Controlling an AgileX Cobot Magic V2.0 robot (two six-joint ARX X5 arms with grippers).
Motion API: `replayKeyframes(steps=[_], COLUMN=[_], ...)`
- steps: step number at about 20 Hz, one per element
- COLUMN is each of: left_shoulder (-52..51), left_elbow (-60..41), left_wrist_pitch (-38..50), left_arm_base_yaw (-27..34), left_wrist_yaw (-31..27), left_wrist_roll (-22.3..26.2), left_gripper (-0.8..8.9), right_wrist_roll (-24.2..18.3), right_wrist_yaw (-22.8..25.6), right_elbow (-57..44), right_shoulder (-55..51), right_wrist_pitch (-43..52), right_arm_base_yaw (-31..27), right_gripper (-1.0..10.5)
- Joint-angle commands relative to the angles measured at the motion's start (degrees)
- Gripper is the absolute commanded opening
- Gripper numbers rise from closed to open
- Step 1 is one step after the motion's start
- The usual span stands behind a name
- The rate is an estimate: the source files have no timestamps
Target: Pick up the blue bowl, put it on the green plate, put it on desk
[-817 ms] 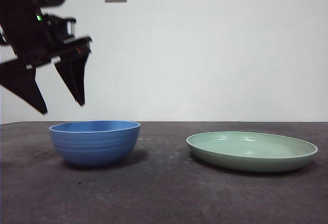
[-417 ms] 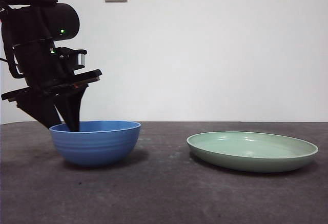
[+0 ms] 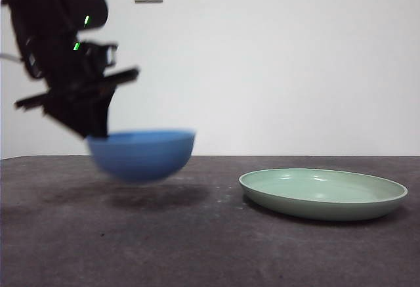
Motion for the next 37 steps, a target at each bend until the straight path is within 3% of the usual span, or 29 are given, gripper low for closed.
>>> replayKeyframes(steps=[1, 7, 14, 22, 31, 35, 37], left_shoulder=[-0.66, 1.62, 15.65, 30.99, 33.4, 33.4, 33.33], left_elbow=[5.07, 13.77, 25.68, 36.96, 37.16, 37.16, 37.16], left_wrist_pitch=[-0.31, 0.94, -0.35, -2.45, -3.32, -3.78, -3.8], left_arm_base_yaw=[-3.13, -11.32, -17.42, -20.61, -21.86, -22.18, -22.6], left_wrist_yaw=[0.37, 0.33, 0.31, -0.15, -2.71, -2.67, -2.64], left_wrist_roll=[-1.2, -4.0, -4.13, -4.11, -3.85, -3.87, -3.89], left_gripper=[0.12, 0.13, 0.12, 0.13, 0.18, 1.84, 2.01], right_wrist_roll=[-0.02, 1.09, 2.75, 3.85, 3.87, 3.87, 3.85], right_wrist_yaw=[0.04, 0.02, 0.04, 4.42, 5.18, 5.18, 5.2], right_elbow=[1.05, 1.05, 1.07, 1.09, 1.07, 1.09, 1.07], right_shoulder=[0.39, 0.28, -4.04, -9.55, -9.81, -9.81, -9.81], right_wrist_pitch=[0.57, 0.55, 0.39, -2.99, -3.61, -3.82, -3.82], right_arm_base_yaw=[0.2, 0.2, 0.2, 0.2, 0.17, 0.17, 0.17], right_gripper=[3.7, 3.7, 3.7, 3.7, 3.7, 3.7, 3.7])
